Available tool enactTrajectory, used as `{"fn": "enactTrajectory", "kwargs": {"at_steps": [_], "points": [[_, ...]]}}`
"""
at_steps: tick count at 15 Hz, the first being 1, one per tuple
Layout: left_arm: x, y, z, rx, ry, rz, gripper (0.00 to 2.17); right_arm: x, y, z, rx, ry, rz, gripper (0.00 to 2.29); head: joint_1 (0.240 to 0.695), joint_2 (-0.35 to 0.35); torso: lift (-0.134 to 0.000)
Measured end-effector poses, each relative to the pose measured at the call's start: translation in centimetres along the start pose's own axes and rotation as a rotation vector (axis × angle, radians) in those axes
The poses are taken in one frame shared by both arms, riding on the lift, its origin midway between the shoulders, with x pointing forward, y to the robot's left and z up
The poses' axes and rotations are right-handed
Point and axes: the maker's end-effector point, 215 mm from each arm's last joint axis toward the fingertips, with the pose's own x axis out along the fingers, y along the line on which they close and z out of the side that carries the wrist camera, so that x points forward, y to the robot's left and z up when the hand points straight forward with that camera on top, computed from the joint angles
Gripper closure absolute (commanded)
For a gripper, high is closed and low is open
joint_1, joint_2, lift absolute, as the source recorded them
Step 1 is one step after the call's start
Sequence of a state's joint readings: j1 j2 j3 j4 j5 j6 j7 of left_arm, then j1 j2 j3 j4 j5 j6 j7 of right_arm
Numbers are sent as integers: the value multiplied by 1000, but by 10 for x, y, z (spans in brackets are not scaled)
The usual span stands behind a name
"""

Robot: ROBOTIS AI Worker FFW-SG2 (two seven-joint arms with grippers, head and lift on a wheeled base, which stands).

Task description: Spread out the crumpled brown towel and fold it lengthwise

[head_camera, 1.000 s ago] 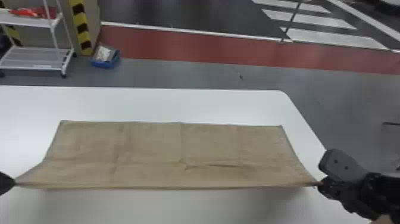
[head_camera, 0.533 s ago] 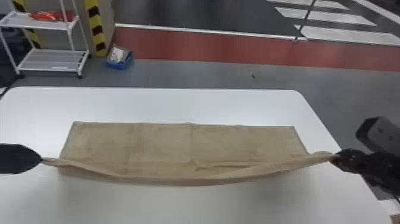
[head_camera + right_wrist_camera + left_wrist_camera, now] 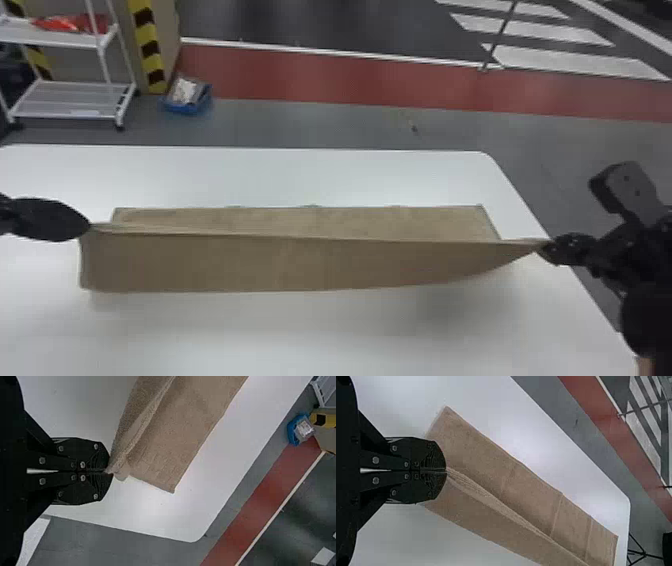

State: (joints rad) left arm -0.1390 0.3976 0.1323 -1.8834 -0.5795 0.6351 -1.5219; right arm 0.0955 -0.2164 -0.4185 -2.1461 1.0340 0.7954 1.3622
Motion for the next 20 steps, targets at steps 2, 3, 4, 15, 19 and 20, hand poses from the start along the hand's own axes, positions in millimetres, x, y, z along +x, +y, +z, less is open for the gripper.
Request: {"fn": "enactTrajectory", "kwargs": {"at_steps": [2,3,4,15,19,20], "points": [[15,8,1,-19,14,-6,1980,11,-4,2,52,11,9,1359,695,-210,-125],[21,11,1,-25,21,-3,1980,16,-7,5,69,16,11,1359,695,-210,-125],[28,14,0,-31,31,-2,1980,21,-11,9,86,23,14,1359,695,-211,-125],[87,50,0,-89,123,21,1980,68,-31,45,68,126,20,1359,695,-199,-125],[88,65,-2,-103,136,50,1980,75,-45,41,66,163,17,1359,695,-200,-125],[88,68,-3,-109,138,59,1980,77,-49,41,63,174,17,1359,695,-200,-125]]}}
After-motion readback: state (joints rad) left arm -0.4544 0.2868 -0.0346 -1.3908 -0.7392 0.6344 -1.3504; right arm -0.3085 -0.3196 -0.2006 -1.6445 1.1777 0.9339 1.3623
